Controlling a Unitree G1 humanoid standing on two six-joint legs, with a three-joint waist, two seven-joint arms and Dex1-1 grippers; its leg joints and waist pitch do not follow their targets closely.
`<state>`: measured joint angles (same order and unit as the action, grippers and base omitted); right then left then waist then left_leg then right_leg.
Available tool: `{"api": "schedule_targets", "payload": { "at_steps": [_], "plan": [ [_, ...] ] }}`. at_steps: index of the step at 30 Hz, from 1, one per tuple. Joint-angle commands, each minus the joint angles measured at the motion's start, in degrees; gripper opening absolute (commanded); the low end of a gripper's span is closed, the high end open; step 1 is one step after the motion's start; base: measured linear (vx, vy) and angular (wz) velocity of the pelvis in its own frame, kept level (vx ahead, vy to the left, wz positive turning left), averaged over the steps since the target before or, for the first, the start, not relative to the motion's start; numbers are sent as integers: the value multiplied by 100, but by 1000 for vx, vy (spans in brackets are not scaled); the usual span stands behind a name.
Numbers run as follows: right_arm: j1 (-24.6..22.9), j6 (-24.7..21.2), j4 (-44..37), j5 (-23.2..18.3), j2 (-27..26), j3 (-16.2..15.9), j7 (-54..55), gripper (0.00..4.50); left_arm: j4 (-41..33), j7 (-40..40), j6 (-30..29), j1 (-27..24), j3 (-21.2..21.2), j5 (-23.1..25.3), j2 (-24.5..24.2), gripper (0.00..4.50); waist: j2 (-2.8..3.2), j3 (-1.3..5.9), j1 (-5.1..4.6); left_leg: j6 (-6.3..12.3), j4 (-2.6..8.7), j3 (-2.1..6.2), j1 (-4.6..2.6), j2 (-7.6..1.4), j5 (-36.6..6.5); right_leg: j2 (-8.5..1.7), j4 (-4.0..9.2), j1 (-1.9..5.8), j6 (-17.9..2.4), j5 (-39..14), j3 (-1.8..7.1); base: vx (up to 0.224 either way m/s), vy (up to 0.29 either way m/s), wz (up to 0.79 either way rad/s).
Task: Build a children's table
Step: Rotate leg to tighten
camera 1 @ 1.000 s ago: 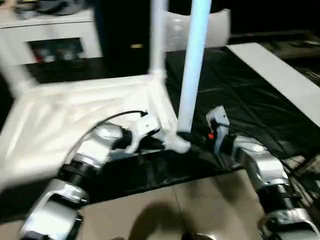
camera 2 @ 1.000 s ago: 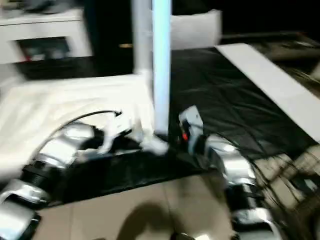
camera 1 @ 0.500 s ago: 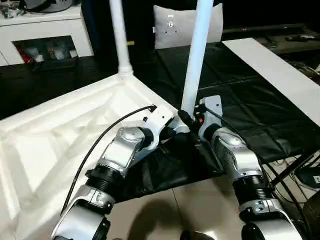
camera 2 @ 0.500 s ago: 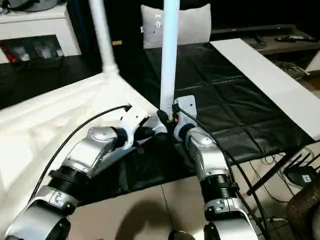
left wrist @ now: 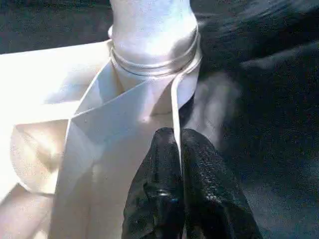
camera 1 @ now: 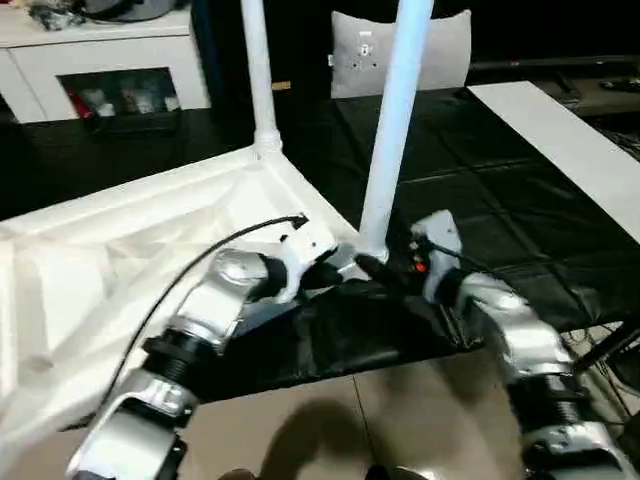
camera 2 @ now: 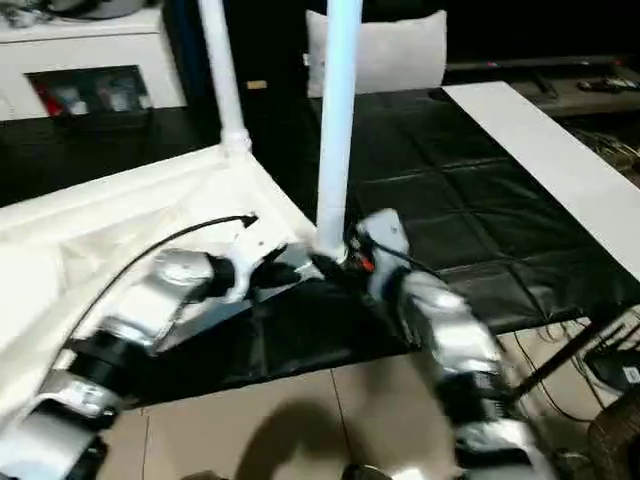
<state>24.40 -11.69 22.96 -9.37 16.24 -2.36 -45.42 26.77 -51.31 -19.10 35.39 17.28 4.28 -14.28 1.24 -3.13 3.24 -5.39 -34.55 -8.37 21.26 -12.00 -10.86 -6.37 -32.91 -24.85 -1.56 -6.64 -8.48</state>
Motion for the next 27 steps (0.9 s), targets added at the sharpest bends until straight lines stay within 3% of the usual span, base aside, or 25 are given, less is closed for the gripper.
{"api": "schedule_targets", "payload": {
  "at_steps": [1, 2, 5, 9, 15, 16, 18, 20, 21, 23, 24, 27],
  "plan": [
    [-12, 89, -145, -97, 123, -22, -338, 419, -37, -367, 300, 127, 111, -25, -93, 0, -40, 445, 5, 512, 378, -93, 10, -27, -1235, -187, 433, 487, -692, -2247, 262, 0, 0, 0],
    [-9, 79, -145, -124, 205, -30, -469, 444, -13, -483, 328, 136, 139, -26, -150, 0, -40, 446, 20, 485, 372, -96, 1, -18, -1240, -187, 460, 479, -611, -2438, 248, 0, 0, 0],
    [26, 130, -150, -166, 554, -115, -1117, 444, 108, -1154, 775, 189, 349, -35, -460, 0, -42, 441, 34, 447, 371, -87, -10, -15, -1314, -193, 503, 469, -497, -2716, 227, 0, 0, 0],
    [55, 192, -183, -172, 872, -325, -1714, 444, 187, -1862, 1210, 249, 548, -68, -730, 0, -45, 443, 68, 470, 384, -78, -31, -41, -1376, -182, 471, 457, -598, -2563, 240, 0, 0, 0],
    [41, 282, -282, -333, 1084, -618, -2665, 444, 364, -2594, 1780, 347, 787, -34, -945, 0, -65, 424, 141, 420, 395, -82, -55, -53, -1506, -207, 500, 456, -504, -2932, 230, 0, 0, 0],
    [58, 268, -274, -353, 1092, -649, -2748, 418, 391, -2669, 1846, 362, 830, -18, -964, 0, -105, 429, 160, 421, 400, -84, -46, -63, -1438, -213, 495, 460, -501, -2899, 239, 0, 0, 0],
    [92, 239, -264, -398, 1075, -676, -2832, 407, 399, -2792, 1942, 368, 893, -14, -993, 0, -72, 428, 179, 396, 408, -74, -52, -75, -1415, -223, 482, 456, -525, -2872, 245, 0, 0, 0],
    [141, 180, -241, -461, 1046, -700, -2913, 386, 381, -2951, 2031, 357, 939, -32, -1011, 0, -85, 427, 173, 351, 413, -74, -48, -74, -1464, -220, 477, 465, -528, -2878, 240, 0, 0, 0],
    [171, 158, -211, -475, 1038, -719, -2967, 386, 372, -3016, 2051, 355, 956, -42, -1005, 0, -137, 425, 170, 357, 411, -80, -42, -70, -1450, -218, 485, 465, -510, -2907, 239, 0, 0, 0],
    [205, 135, -167, -478, 1033, -755, -3049, 367, 355, -3071, 2067, 355, 979, -44, -994, 0, -100, 424, 182, 339, 410, -75, -48, -74, -1436, -231, 485, 458, -490, -2976, 240, 0, 0, 0],
    [219, 116, -148, -487, 1035, -773, -3103, 359, 369, -3081, 2088, 364, 987, -43, -986, 0, -131, 424, 176, 334, 407, -78, -41, -72, -1423, -226, 486, 462, -482, -2967, 238, 0, 0, 0],
    [234, 79, -132, -502, 1039, -801, -3179, 331, 390, -3080, 2108, 377, 995, -42, -973, 0, -121, 428, 179, 327, 408, -74, -42, -74, -1402, -224, 479, 464, -490, -2933, 238, 0, 0, 0]
  ]
}}
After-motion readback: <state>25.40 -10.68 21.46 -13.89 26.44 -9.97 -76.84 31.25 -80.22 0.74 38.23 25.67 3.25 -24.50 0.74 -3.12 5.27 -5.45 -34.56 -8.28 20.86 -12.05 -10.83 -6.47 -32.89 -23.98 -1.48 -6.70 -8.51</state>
